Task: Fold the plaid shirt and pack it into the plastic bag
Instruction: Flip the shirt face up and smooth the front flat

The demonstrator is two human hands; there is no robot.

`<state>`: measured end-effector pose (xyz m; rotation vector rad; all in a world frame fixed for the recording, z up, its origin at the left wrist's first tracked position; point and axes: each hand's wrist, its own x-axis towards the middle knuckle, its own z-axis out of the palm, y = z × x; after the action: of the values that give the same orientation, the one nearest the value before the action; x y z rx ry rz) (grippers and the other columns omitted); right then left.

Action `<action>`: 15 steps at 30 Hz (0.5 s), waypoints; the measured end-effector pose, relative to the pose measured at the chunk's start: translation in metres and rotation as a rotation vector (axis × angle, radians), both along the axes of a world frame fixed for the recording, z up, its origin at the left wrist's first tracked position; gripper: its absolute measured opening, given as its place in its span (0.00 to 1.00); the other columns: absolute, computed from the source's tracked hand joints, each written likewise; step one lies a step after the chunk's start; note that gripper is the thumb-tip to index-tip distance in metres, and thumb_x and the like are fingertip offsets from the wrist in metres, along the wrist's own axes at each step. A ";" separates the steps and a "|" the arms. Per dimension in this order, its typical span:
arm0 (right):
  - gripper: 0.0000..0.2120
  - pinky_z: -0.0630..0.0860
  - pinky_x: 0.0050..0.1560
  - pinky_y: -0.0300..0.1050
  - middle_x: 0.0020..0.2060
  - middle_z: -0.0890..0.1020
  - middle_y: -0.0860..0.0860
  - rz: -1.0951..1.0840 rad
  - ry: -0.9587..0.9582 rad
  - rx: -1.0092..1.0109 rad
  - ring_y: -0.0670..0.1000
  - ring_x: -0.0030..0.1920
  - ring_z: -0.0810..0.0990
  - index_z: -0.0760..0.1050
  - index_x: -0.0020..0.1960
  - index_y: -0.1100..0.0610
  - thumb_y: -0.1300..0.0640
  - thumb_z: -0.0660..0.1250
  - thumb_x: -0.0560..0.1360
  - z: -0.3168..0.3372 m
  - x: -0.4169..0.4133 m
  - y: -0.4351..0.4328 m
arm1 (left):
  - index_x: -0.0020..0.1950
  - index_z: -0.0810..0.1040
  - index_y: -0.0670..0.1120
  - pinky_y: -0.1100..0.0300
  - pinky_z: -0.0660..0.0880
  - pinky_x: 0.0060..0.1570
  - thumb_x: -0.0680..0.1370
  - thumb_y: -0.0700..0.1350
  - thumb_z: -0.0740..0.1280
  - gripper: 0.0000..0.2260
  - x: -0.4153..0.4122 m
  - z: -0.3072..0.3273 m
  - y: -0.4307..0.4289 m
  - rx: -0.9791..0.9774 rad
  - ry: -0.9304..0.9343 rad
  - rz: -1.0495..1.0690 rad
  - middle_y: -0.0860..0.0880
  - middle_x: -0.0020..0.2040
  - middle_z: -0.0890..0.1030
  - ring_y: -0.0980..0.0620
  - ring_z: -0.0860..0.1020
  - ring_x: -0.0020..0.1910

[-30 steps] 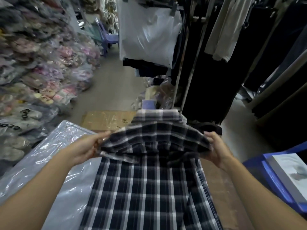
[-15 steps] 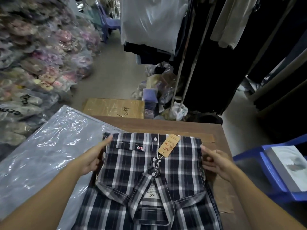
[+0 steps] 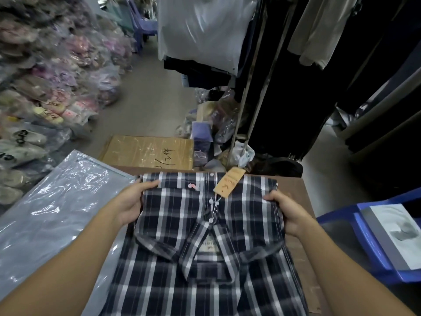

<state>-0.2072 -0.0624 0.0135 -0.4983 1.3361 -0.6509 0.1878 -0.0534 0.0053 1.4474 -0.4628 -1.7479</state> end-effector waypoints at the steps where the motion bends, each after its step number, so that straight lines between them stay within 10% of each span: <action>1: 0.19 0.82 0.47 0.55 0.52 0.84 0.61 -0.028 -0.012 -0.038 0.60 0.48 0.84 0.74 0.66 0.57 0.59 0.67 0.74 0.006 0.002 -0.012 | 0.76 0.63 0.45 0.40 0.76 0.59 0.71 0.46 0.77 0.37 -0.004 0.009 -0.013 -0.042 0.033 0.020 0.39 0.62 0.81 0.41 0.82 0.58; 4: 0.17 0.81 0.48 0.57 0.54 0.85 0.60 -0.080 -0.030 -0.140 0.60 0.51 0.85 0.76 0.63 0.56 0.56 0.69 0.75 0.022 0.004 -0.046 | 0.67 0.75 0.42 0.46 0.79 0.52 0.79 0.44 0.66 0.17 -0.020 0.042 -0.047 -0.126 0.029 -0.012 0.39 0.59 0.83 0.43 0.84 0.53; 9: 0.24 0.77 0.57 0.59 0.59 0.82 0.57 0.036 0.037 -0.199 0.59 0.59 0.80 0.75 0.63 0.54 0.49 0.75 0.70 0.018 -0.004 -0.061 | 0.74 0.67 0.44 0.43 0.61 0.74 0.72 0.55 0.74 0.35 -0.019 0.027 -0.063 -0.087 -0.253 -0.237 0.43 0.75 0.69 0.42 0.66 0.74; 15: 0.21 0.78 0.60 0.59 0.51 0.87 0.57 0.183 0.299 -0.172 0.58 0.51 0.85 0.78 0.59 0.56 0.62 0.78 0.68 -0.020 -0.018 -0.032 | 0.64 0.73 0.42 0.48 0.82 0.44 0.72 0.41 0.77 0.24 -0.022 -0.014 -0.044 0.018 -0.457 -0.185 0.41 0.51 0.86 0.43 0.86 0.44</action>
<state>-0.2256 -0.0939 -0.0062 -0.8737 1.4988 -0.5566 0.1660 -0.0974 -0.0090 1.8732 -0.8434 -1.5544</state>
